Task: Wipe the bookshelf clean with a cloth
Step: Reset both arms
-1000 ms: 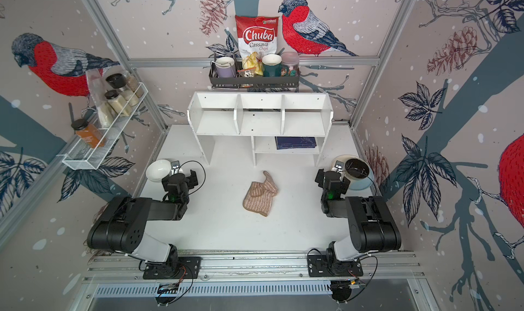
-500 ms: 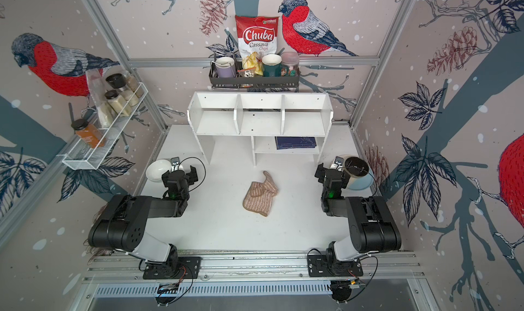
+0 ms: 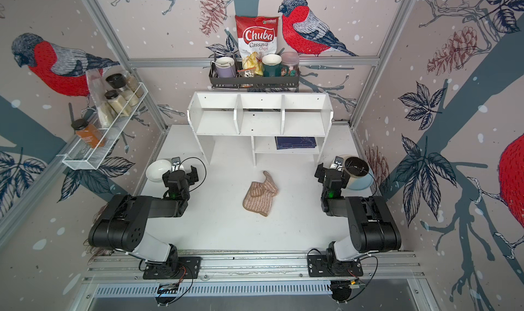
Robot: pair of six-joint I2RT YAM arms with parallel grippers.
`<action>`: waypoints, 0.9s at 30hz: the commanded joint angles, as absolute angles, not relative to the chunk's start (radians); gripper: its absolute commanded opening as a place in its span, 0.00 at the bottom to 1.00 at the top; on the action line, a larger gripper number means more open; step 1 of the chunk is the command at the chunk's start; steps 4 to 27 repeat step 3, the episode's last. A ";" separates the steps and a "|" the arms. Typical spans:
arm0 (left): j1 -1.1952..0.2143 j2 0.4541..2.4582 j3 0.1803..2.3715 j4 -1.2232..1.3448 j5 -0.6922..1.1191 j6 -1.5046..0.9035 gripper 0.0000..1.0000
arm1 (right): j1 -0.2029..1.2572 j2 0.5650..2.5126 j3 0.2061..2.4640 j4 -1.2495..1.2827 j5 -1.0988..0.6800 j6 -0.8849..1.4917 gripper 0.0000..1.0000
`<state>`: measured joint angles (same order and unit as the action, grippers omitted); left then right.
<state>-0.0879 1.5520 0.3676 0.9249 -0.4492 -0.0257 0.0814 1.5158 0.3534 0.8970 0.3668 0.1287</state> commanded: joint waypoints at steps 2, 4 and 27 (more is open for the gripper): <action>-0.089 1.554 0.375 0.932 -0.459 -0.018 0.98 | 0.081 1.511 0.352 0.915 0.367 0.113 1.00; -0.089 1.554 0.374 0.933 -0.458 -0.018 0.98 | 0.082 1.510 0.352 0.918 0.370 0.110 1.00; -0.089 1.554 0.374 0.933 -0.458 -0.018 0.98 | 0.082 1.510 0.352 0.918 0.370 0.110 1.00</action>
